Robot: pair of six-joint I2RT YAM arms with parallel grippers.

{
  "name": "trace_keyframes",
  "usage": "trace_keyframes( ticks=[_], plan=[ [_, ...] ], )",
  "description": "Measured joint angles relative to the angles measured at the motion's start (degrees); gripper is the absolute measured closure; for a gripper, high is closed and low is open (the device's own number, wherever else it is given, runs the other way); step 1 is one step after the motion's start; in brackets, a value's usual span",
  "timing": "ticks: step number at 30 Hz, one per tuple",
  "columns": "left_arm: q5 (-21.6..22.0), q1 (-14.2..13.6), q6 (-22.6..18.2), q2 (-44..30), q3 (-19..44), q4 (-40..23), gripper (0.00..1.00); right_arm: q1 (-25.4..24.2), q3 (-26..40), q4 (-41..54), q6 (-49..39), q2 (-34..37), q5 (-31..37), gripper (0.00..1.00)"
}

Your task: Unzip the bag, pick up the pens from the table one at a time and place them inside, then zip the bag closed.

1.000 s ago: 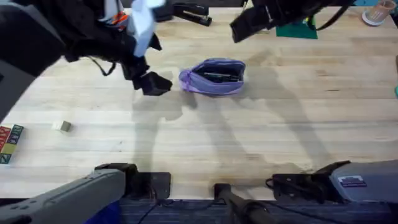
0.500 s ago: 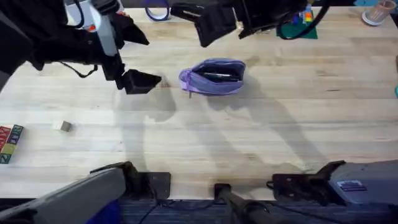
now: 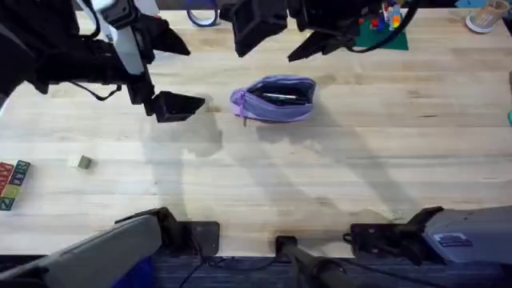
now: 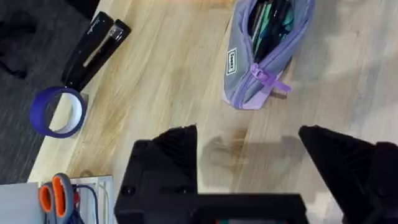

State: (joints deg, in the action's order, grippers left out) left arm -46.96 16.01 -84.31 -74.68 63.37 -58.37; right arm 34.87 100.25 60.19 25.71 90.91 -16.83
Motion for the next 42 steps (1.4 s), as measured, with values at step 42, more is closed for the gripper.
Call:
trace_keyframes(
  ticks=[42],
  plan=[
    [-3.69, 1.14, -11.52, -23.37, 0.0, 3.07, 0.007, 13.62, -7.53, -5.39, 25.0, 2.45, 14.78, 0.005]
  ],
)
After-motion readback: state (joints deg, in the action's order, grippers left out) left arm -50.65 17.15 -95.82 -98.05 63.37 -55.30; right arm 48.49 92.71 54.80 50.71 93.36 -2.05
